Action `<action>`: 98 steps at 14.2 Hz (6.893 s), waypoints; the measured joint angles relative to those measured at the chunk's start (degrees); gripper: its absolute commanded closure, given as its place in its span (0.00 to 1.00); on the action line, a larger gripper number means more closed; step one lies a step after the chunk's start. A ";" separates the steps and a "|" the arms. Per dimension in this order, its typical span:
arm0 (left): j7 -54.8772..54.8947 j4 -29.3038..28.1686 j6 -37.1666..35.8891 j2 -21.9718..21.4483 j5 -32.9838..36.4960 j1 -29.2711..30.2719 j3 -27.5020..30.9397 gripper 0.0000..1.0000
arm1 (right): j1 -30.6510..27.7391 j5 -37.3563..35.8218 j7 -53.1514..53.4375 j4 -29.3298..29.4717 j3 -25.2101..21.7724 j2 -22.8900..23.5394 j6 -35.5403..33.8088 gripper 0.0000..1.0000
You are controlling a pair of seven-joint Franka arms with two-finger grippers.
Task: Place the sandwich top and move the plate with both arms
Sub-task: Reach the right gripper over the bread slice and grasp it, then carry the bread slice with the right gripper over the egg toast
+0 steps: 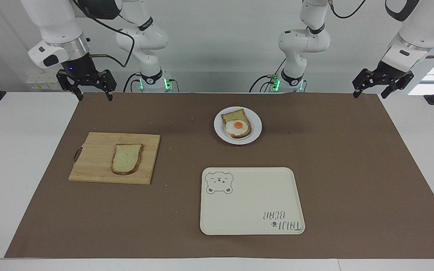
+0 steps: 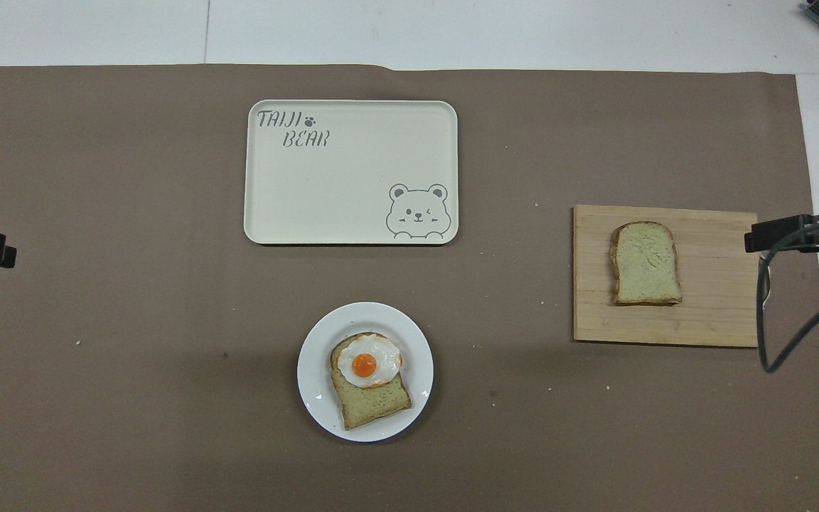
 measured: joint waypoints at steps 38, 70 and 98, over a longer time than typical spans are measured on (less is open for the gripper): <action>0.00 0.00 0.00 0.00 0.00 0.00 0.00 0.00 | -6.10 15.46 -24.08 -15.46 -0.22 24.09 35.57 1.00; 0.00 0.00 0.00 0.00 0.00 0.00 0.00 0.00 | -0.05 19.55 -4.72 -5.82 7.06 16.10 7.66 1.00; 0.00 0.00 0.00 0.00 0.00 0.00 0.00 0.00 | 28.94 30.31 10.03 -8.95 7.99 25.46 27.49 1.00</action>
